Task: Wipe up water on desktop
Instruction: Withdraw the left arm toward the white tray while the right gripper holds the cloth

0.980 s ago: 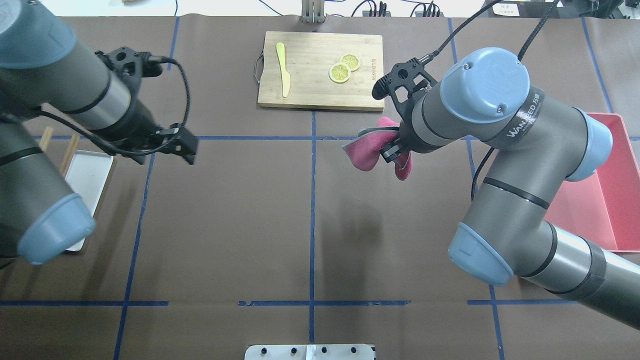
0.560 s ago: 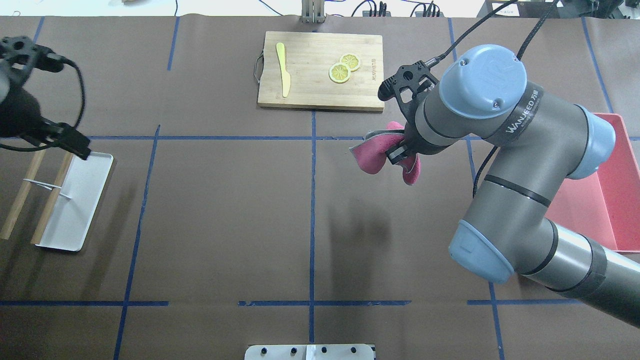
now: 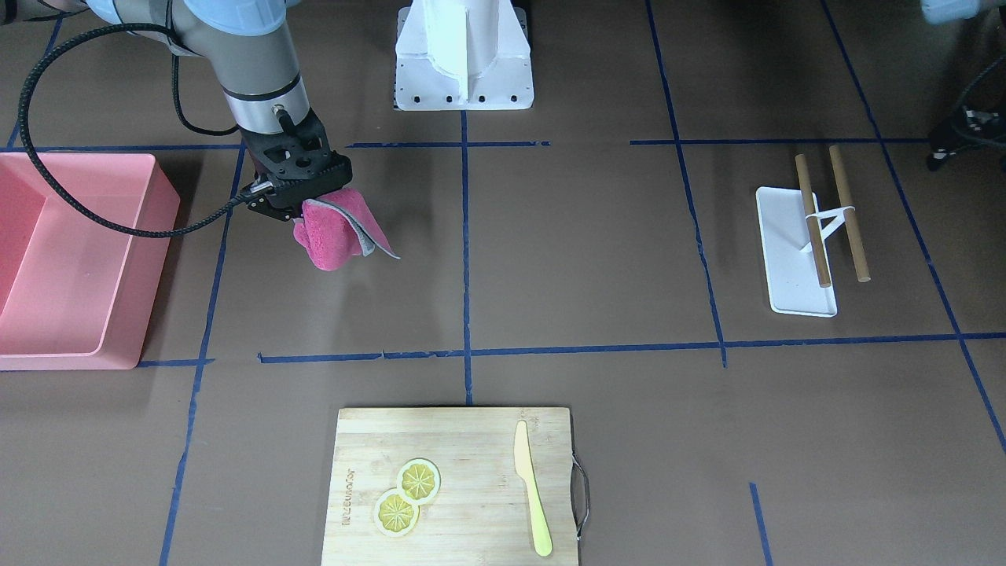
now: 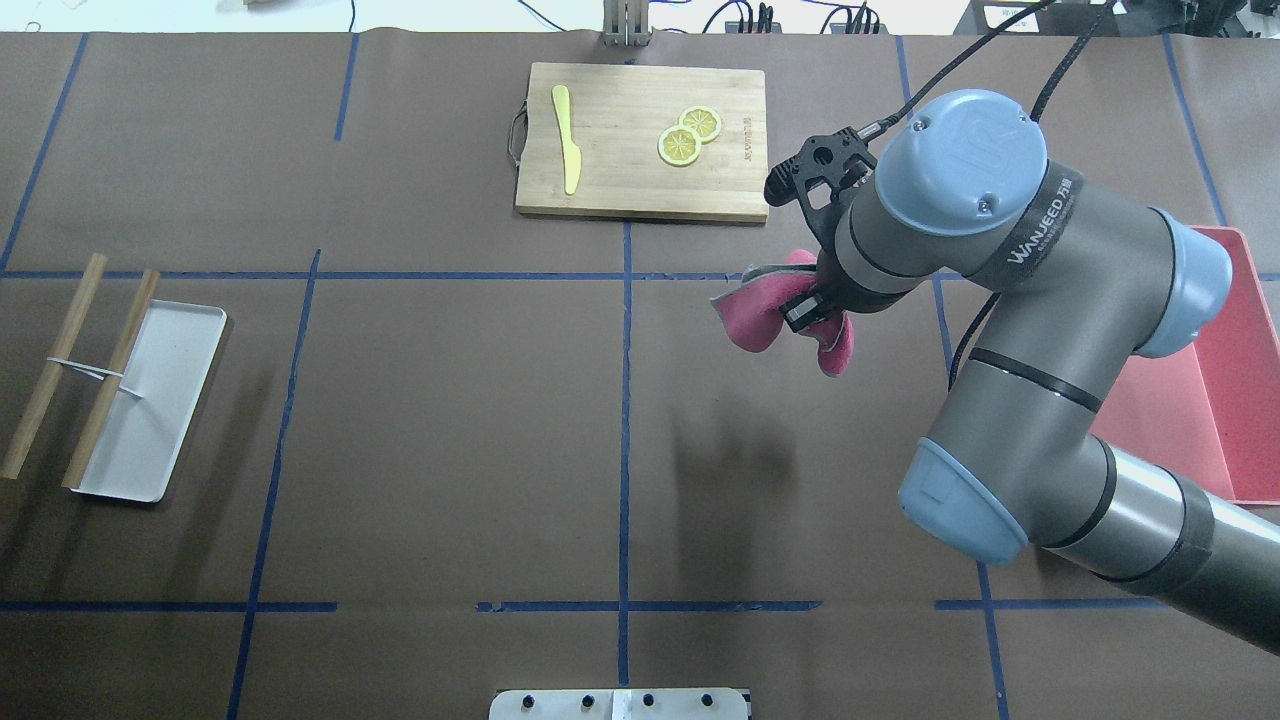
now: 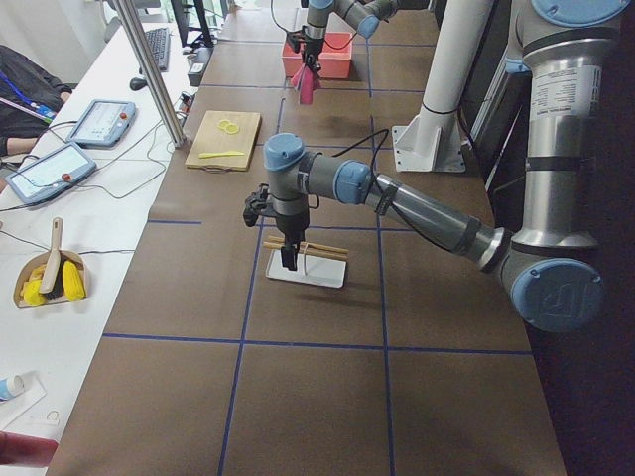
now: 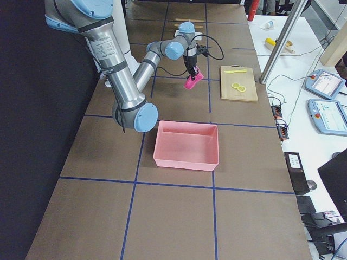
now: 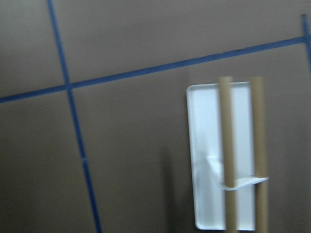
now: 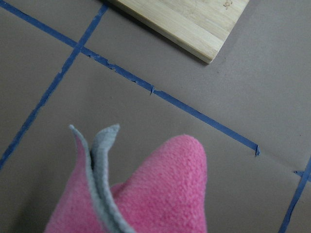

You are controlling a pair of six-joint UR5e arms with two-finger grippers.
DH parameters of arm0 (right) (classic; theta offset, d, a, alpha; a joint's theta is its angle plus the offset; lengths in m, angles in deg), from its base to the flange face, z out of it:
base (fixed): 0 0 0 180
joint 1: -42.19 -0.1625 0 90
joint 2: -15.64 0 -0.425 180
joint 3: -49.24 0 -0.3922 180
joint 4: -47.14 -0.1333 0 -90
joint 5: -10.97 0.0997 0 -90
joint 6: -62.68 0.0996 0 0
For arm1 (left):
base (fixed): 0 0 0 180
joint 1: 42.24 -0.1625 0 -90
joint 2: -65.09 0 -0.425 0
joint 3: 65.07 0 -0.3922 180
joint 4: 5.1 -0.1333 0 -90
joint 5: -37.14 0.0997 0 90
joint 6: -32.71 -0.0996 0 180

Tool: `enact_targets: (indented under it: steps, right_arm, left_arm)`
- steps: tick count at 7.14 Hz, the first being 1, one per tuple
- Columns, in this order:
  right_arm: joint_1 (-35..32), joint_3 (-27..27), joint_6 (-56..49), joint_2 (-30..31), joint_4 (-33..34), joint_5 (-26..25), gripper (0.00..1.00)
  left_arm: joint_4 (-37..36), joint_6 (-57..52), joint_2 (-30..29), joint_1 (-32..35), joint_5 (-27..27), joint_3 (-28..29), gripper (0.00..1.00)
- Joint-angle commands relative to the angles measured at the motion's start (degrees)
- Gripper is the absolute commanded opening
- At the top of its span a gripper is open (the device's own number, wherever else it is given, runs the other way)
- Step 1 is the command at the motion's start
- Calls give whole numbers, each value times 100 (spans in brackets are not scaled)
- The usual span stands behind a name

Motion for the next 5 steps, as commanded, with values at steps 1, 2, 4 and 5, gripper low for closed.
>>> enact_targets:
  steps: [1,2,4,5]
  right_arm:
    - [-32,-20,615,6,59,36,0]
    - [-32,-116,898,6,86,106,0]
    - [-6,-204,1591,41,147,229,0]
    - [116,-205,2100,33,165,299,0]
  left_arm:
    - [855,-1004,271,791,-685,1172,100]
    - [962,-1009,289,967,-694,1378,100]
    - [981,-940,281,986,-694,1538,100]
    - [972,-939,211,986,-694,1530,100]
